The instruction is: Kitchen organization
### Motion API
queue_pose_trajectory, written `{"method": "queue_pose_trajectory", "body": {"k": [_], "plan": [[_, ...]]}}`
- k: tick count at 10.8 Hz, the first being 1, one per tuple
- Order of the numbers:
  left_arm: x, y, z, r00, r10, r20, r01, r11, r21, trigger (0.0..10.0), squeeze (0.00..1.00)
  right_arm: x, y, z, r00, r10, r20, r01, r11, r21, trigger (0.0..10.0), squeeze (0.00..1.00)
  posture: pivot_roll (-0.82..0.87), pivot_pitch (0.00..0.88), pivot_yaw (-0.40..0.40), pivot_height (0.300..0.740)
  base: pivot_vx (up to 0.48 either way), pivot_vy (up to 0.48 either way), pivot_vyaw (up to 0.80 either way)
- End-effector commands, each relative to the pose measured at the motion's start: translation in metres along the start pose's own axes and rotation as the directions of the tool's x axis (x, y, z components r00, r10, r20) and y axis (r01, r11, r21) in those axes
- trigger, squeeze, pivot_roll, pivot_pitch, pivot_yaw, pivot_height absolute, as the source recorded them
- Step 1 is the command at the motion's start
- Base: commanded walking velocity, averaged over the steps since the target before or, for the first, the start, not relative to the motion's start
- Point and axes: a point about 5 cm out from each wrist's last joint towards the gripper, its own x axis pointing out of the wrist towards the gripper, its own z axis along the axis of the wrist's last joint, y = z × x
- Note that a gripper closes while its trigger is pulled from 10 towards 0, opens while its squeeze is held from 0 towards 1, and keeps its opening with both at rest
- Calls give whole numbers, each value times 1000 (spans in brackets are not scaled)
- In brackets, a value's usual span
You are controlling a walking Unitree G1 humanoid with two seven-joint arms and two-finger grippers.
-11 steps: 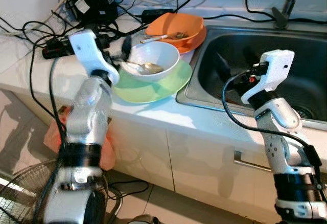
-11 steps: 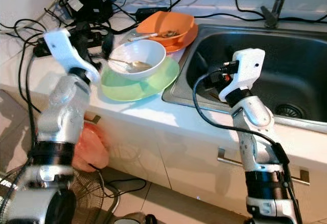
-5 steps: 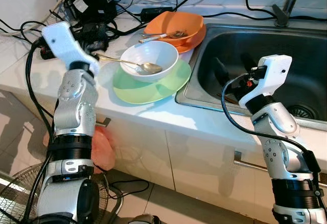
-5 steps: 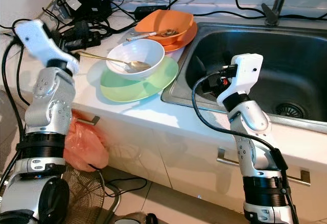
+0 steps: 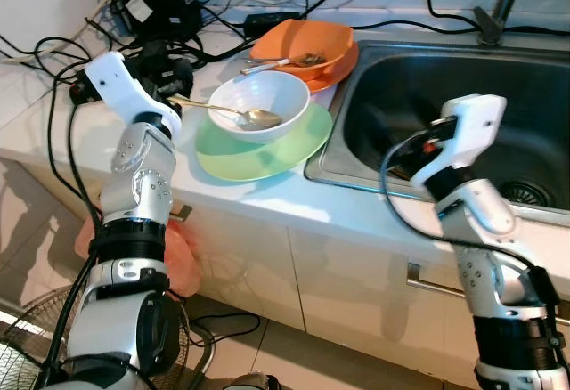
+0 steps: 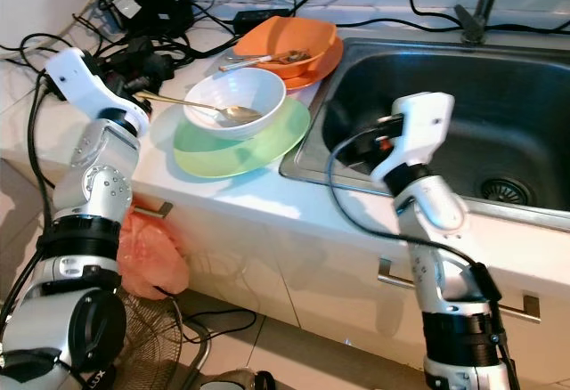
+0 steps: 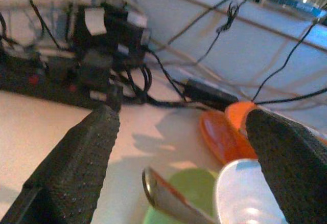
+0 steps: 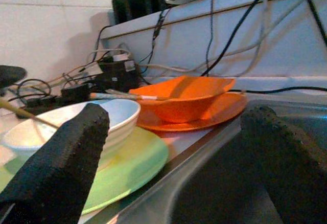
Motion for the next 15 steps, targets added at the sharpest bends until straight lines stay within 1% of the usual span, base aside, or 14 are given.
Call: {"method": "queue_pose_trajectory", "body": {"k": [1, 3, 4, 5, 6, 8, 11, 14, 15], "plan": [[5, 4, 3, 1000, 21, -14, -21, 998, -60, 10000, 0, -1, 10, 0, 999, 49, 0, -49, 999, 11, 10000, 0, 144, 54, 178, 740, 0, 0, 0], [8, 2, -2, 999, 12, -35, -16, 992, -128, 10000, 0, -1, 12, 0, 999, 53, -1, -53, 999, 9, 10000, 0, 141, 54, 184, 740, 0, 0, 0], [9, 2, -3, 999, 0, -38, -6, 986, -165, 7294, 0, -1, 12, 0, 999, 51, -1, -51, 999, 7, 10000, 0, 139, 55, 188, 740, 0, 0, 0], [9, 1, -3, 999, -18, -38, 10, 982, -187, 1725, 0, -2, 12, 0, 999, 49, -1, -49, 999, 8, 10000, 0, 139, 55, 188, 740, 0, 0, 0], [10, 0, -4, 998, -39, -45, 29, 976, -215, 0, 0, -2, 12, 0, 999, 46, -3, -46, 999, 9, 10000, 0, 141, 56, 192, 740, 0, 0, 0], [11, -4, -5, 996, -64, -62, 48, 971, -233, 0, 0, -2, 13, -2, 999, 44, -8, -44, 999, 10, 10000, 0, 144, 57, 193, 740, 0, 0, 0], [11, -4, -8, 993, -77, -85, 54, 967, -249, 0, 0, -2, 13, -3, 999, 36, -9, -36, 999, 9, 10000, 0, 145, 58, 196, 740, 0, 0, 0], [12, -3, -8, 993, -75, -86, 50, 964, -260, 0, 0, -2, 13, -4, 999, 30, -10, -30, 999, 11, 10000, 0, 145, 57, 197, 740, 0, 0, 0], [12, -3, -8, 993, -76, -87, 51, 963, -264, 0, 0, -3, 15, -5, 999, 47, -17, -47, 999, 25, 10000, 0, 146, 57, 198, 740, 0, 0, 0]]}}
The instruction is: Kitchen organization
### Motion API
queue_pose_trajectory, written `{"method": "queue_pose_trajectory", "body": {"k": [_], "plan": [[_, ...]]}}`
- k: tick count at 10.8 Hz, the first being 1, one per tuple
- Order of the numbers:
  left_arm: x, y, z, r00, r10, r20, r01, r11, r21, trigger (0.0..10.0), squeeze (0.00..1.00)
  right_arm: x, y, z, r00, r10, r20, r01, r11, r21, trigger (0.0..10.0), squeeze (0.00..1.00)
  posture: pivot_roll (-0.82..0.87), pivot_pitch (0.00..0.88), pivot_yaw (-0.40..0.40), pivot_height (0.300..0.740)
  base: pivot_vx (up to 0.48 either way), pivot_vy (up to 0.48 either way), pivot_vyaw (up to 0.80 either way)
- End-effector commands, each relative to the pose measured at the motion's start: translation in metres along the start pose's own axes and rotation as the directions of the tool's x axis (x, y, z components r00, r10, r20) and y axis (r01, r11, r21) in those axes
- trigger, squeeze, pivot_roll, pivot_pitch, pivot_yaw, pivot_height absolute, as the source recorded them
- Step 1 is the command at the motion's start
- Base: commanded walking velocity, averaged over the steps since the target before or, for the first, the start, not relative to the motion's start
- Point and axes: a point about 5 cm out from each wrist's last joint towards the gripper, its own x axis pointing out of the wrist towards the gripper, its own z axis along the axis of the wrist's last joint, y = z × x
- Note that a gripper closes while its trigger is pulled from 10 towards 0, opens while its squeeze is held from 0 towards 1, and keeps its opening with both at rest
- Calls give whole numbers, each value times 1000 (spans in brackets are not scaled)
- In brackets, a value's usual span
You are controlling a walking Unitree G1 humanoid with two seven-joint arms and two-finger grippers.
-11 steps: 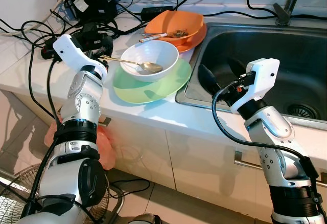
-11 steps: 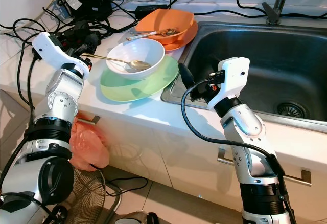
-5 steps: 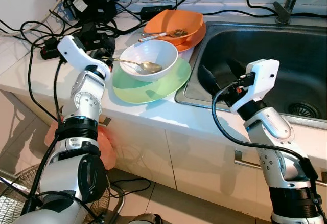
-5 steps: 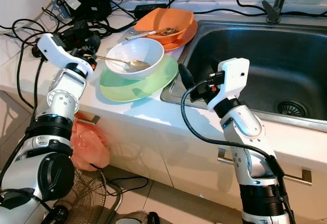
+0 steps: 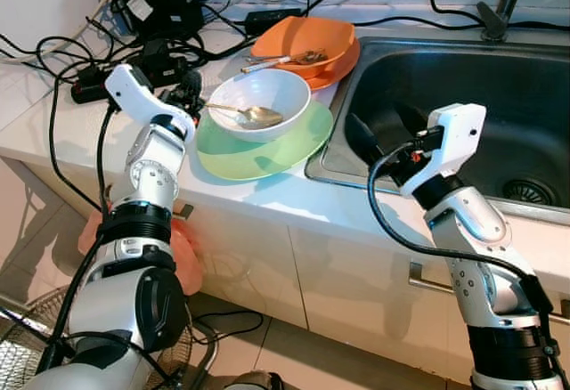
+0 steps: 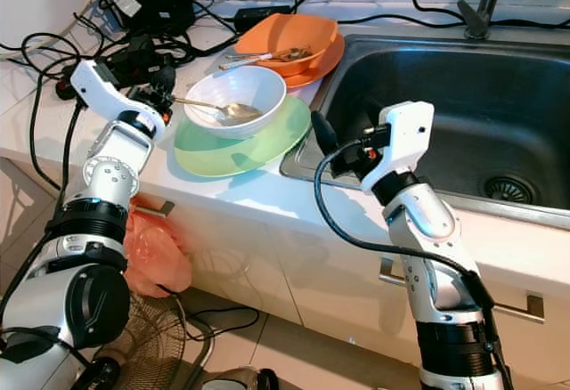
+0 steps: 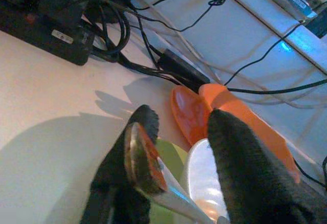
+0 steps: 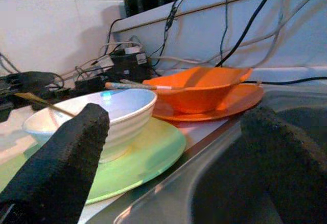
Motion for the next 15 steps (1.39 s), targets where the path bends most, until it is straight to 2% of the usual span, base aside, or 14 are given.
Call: {"method": "queue_pose_trajectory", "body": {"k": [1, 5, 15], "plan": [[1, 0, 6, 1000, -5, 10, 5, 1000, -10, 0, 0, -2, 11, -2, 997, 79, -22, -79, 996, 28, 10000, 0, 145, 58, 196, 740, 0, 0, 0], [1, -2, 7, 1000, -10, 8, 10, 1000, -18, 0, 0, -12, 22, -10, 976, 201, -81, -197, 979, 55, 10000, 0, 146, 59, 195, 740, 0, 0, 0], [2, -6, 15, 999, -24, 28, 25, 999, -40, 0, 0, -20, 24, -14, 959, 255, -126, -248, 966, 68, 10000, 0, 145, 71, 198, 740, 0, 0, 0]]}}
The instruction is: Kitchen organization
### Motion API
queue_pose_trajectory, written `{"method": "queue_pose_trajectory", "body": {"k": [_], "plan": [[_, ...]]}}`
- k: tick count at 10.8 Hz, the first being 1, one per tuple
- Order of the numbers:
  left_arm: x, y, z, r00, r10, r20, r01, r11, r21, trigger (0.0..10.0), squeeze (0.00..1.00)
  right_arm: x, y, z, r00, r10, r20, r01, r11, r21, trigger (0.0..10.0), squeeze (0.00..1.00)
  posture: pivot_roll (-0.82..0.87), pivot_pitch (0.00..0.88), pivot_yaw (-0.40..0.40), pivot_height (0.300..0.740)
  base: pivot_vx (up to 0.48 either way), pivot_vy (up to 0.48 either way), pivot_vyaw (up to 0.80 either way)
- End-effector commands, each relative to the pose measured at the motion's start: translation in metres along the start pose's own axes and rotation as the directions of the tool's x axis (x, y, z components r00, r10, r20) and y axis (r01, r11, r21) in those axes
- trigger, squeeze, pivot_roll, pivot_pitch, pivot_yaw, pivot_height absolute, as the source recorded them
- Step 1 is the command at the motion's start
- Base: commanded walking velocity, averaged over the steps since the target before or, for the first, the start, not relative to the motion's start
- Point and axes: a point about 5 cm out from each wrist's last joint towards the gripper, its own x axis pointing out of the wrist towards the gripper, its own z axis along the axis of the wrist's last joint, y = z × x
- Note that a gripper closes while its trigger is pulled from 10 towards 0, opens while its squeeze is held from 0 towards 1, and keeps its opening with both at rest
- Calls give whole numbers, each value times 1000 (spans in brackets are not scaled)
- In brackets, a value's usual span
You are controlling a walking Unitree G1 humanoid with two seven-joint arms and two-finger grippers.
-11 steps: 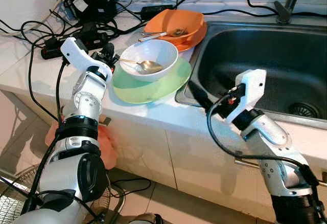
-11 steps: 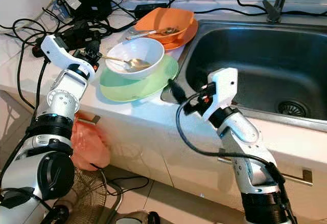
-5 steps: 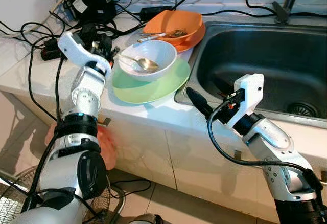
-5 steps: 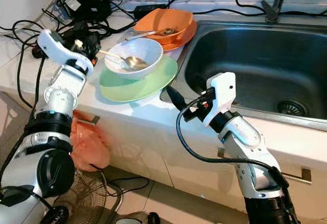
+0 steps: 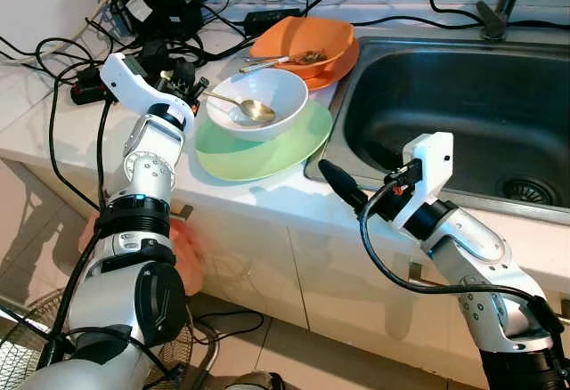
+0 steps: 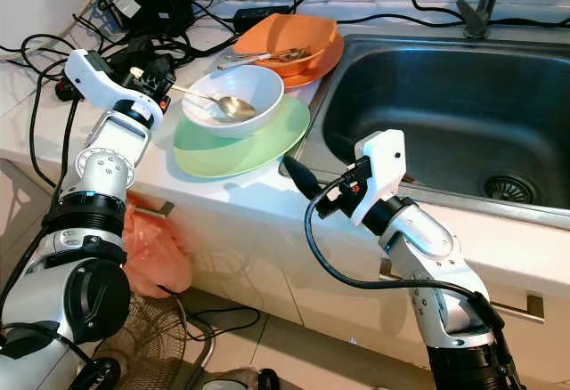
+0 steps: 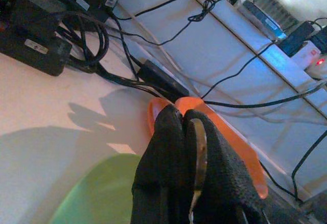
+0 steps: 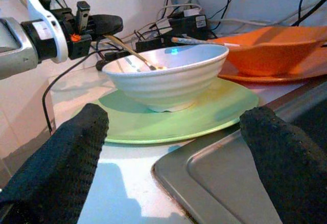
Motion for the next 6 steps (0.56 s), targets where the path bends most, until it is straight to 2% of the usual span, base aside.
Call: {"method": "queue_pose_trajectory", "body": {"k": [1, 4, 5, 6], "plan": [[1, -3, 13, 1000, -2, 30, 1, 1000, 25, 0, 0, -1, 5, 2, 1000, 27, 4, -27, 1000, 0, 10000, 0, 145, 69, 199, 740, 0, 0, 0], [3, -22, 30, 989, -113, 99, 110, 993, 38, 0, 0, 0, 4, 3, 1000, 16, 13, -16, 1000, -7, 10000, 0, 147, 67, 197, 740, 0, 0, 0], [4, -39, 35, 973, -201, 116, 201, 980, 19, 0, 0, 1, -2, 7, 999, -31, 36, 31, 999, -14, 10000, 0, 147, 67, 197, 740, 0, 0, 0], [4, -51, 33, 962, -248, 117, 251, 968, -14, 0, 0, 3, -11, 11, 991, -116, 70, 116, 993, -6, 10000, 0, 146, 64, 197, 740, 0, 0, 0]]}}
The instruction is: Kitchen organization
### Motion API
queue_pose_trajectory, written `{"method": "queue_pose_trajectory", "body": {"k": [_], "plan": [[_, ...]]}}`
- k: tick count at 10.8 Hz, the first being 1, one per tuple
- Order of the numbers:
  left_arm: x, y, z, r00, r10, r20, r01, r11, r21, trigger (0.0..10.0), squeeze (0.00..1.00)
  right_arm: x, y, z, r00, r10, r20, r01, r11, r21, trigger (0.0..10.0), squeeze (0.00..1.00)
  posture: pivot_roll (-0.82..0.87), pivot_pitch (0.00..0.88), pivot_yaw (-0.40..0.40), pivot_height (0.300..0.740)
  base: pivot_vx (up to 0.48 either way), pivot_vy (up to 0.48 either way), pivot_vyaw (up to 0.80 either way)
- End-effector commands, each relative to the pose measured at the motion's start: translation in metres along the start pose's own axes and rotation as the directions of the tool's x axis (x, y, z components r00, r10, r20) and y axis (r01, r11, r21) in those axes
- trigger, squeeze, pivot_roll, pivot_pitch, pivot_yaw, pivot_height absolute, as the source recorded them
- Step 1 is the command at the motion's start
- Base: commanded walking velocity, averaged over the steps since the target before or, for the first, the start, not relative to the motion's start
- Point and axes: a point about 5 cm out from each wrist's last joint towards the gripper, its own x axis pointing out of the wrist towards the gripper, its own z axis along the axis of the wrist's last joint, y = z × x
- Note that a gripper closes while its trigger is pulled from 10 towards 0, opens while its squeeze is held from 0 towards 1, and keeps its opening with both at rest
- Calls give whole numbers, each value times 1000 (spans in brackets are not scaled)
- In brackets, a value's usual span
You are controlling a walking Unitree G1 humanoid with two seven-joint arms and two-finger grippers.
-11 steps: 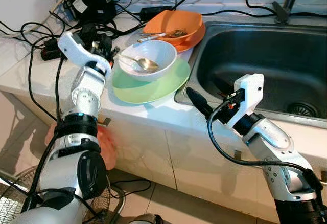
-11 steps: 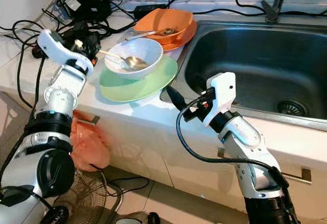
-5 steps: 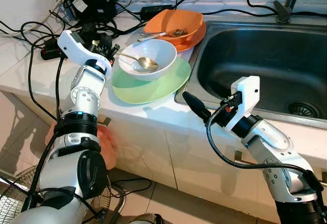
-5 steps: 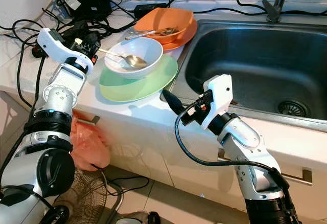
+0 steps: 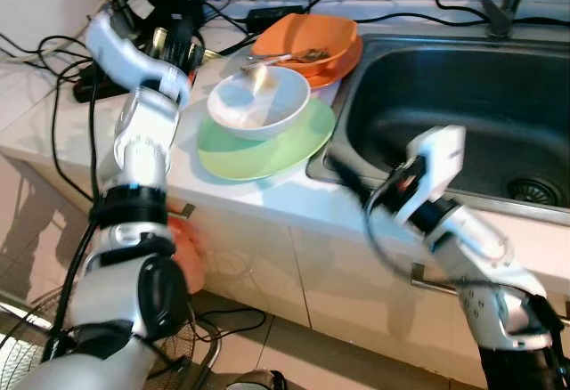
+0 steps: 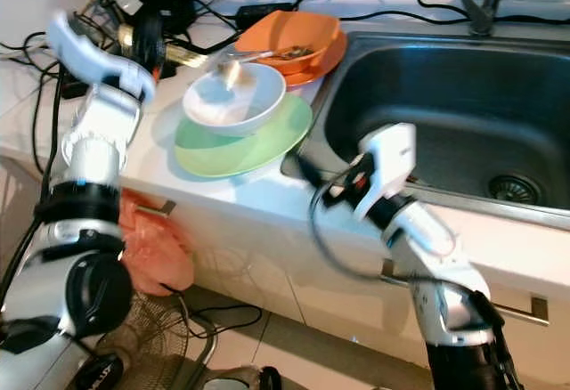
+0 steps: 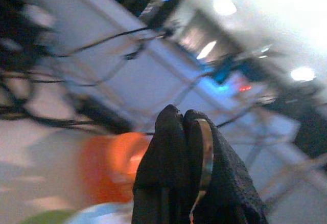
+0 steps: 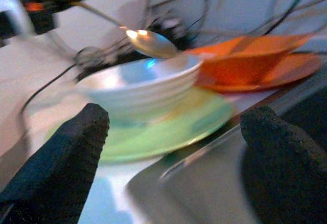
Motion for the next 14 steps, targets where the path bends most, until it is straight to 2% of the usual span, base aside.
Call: {"method": "queue_pose_trajectory", "body": {"k": [1, 3, 4, 5, 6, 8, 12, 13, 14], "plan": [[2, -13, 2, 998, -65, 2, 65, 997, -43, 0, 0, 3, -5, 4, 998, -52, 30, 52, 999, -15, 10000, 0, 144, 65, 198, 740, 0, 0, 0], [-2, -30, -7, 989, -150, -5, 147, 974, -174, 0, 0, 4, -9, 9, 990, -121, 69, 121, 993, 15, 10000, 0, 146, 69, 193, 740, 0, 0, 0], [-7, -29, -23, 989, -147, -30, 131, 945, -299, 0, 0, 6, -10, 10, 983, -161, 90, 154, 985, 80, 10000, 0, 145, 70, 193, 740, 0, 0, 0], [-13, -30, -39, 984, -162, -71, 126, 922, -366, 0, 0, 9, -10, 11, 977, -184, 111, 166, 975, 150, 10000, 0, 143, 71, 193, 740, 0, 0, 0], [-15, -31, -44, 981, -175, -84, 129, 912, -390, 0, 0, 10, -9, 12, 974, -192, 120, 170, 970, 177, 10000, 0, 143, 71, 193, 740, 0, 0, 0], [-25, -38, -70, 959, -232, -165, 127, 868, -481, 0, 0, 12, -10, 17, 960, -229, 162, 177, 942, 286, 10000, 0, 137, 74, 193, 740, 0, 0, 0], [-33, -53, -84, 929, -313, -198, 146, 800, -581, 0, 0, 12, -9, 21, 956, -236, 174, 170, 930, 326, 10000, 0, 131, 79, 192, 740, 0, 0, 0], [-37, -56, -87, 916, -336, -219, 144, 786, -601, 0, 0, 13, -8, 21, 956, -234, 176, 165, 927, 335, 7882, 0, 133, 81, 190, 740, 0, 0, 0], [-41, -57, -91, 904, -354, -241, 145, 781, -607, 0, 0, 13, -7, 22, 956, -232, 178, 161, 927, 339, 10000, 0, 132, 81, 191, 740, 0, 0, 0]]}}
